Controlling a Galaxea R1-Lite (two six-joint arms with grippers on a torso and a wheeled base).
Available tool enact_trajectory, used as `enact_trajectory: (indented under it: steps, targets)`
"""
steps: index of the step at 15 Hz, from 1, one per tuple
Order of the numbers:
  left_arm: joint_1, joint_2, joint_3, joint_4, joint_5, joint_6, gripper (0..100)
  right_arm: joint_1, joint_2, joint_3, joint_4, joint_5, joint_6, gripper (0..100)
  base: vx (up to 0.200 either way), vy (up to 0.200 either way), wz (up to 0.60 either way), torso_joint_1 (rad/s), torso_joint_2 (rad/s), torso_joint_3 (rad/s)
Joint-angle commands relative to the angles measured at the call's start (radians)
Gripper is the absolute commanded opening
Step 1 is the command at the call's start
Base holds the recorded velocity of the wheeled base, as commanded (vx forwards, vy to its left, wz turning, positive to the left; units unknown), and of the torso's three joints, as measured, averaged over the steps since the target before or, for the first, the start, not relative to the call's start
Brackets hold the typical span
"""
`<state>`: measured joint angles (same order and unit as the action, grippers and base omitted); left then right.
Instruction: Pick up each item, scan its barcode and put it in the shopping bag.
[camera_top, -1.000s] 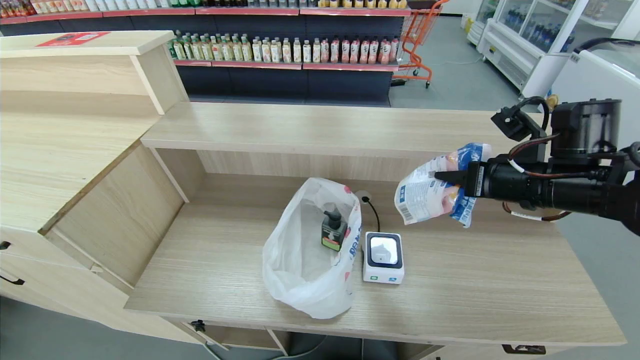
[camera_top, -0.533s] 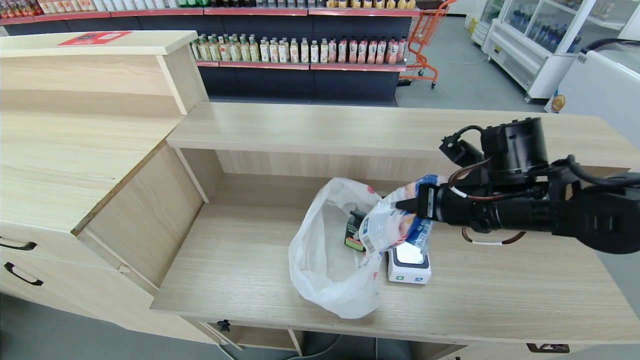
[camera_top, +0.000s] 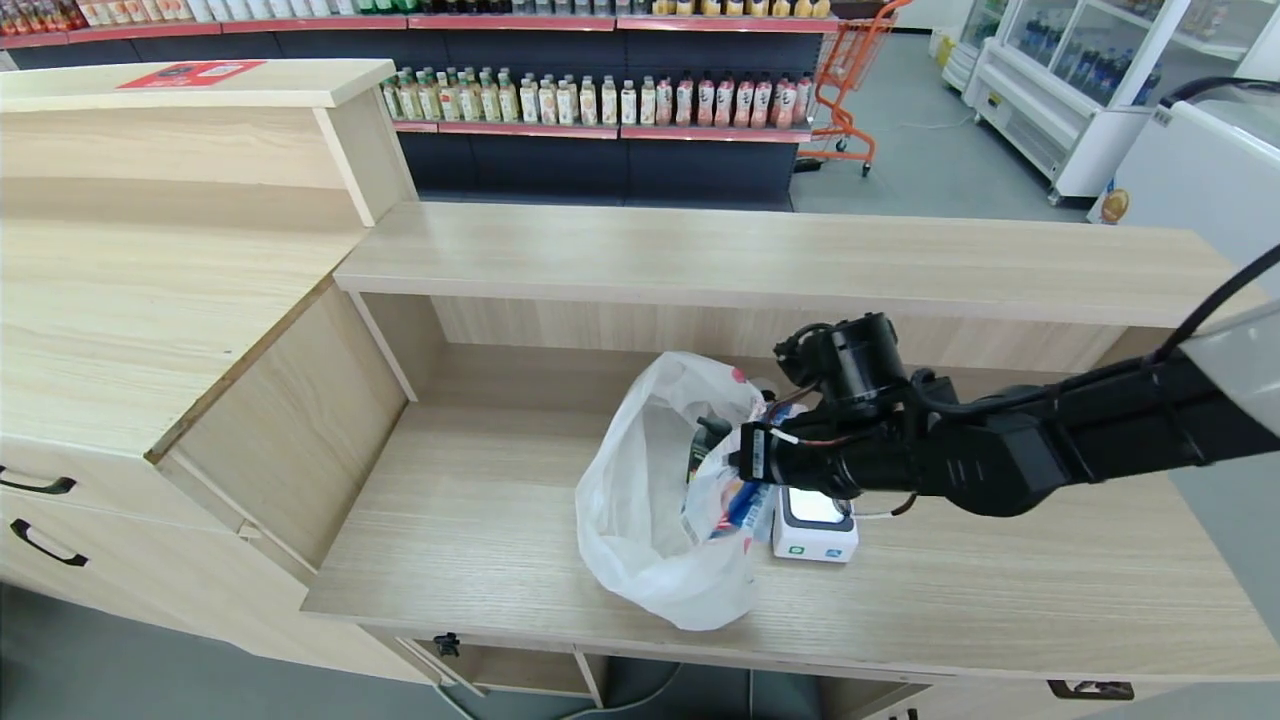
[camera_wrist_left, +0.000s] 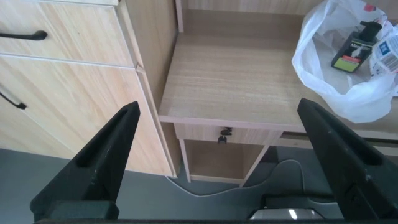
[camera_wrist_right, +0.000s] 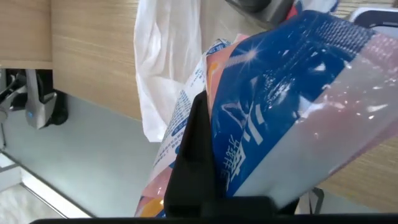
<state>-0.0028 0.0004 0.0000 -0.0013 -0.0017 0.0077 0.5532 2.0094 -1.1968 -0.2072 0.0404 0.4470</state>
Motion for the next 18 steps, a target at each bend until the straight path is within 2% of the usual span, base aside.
enact_trajectory:
  steps: [1, 4, 6, 8, 11, 14, 18]
  targets:
    - [0.0, 0.0, 0.0, 0.0, 0.0, 0.0, 100, 0.027, 0.103, -0.086, 0.003, -0.008, 0.012, 0, 0.0, 0.0, 0.0, 0.0, 0.0, 0.0]
    - [0.0, 0.0, 0.0, 0.0, 0.0, 0.0, 100, 0.037, 0.178, -0.173, -0.001, -0.042, 0.024, 0, 0.0, 0.0, 0.0, 0.0, 0.0, 0.0]
    - [0.0, 0.0, 0.0, 0.0, 0.0, 0.0, 100, 0.047, 0.213, -0.277, 0.006, -0.043, 0.105, 0, 0.0, 0.0, 0.0, 0.0, 0.0, 0.0]
    - [0.0, 0.0, 0.0, 0.0, 0.0, 0.0, 100, 0.048, 0.232, -0.32, 0.008, -0.043, 0.121, 0, 0.0, 0.0, 0.0, 0.0, 0.0, 0.0]
    - [0.0, 0.0, 0.0, 0.0, 0.0, 0.0, 100, 0.05, 0.233, -0.308, 0.02, -0.048, 0.119, 0, 0.0, 0.0, 0.0, 0.0, 0.0, 0.0]
    - [0.0, 0.0, 0.0, 0.0, 0.0, 0.0, 100, 0.051, 0.27, -0.28, 0.094, -0.151, 0.116, 0, 0.0, 0.0, 0.0, 0.0, 0.0, 0.0]
    - [0.0, 0.0, 0.0, 0.0, 0.0, 0.0, 100, 0.051, 0.302, -0.282, 0.117, -0.194, 0.05, 0, 0.0, 0.0, 0.0, 0.0, 0.0, 0.0]
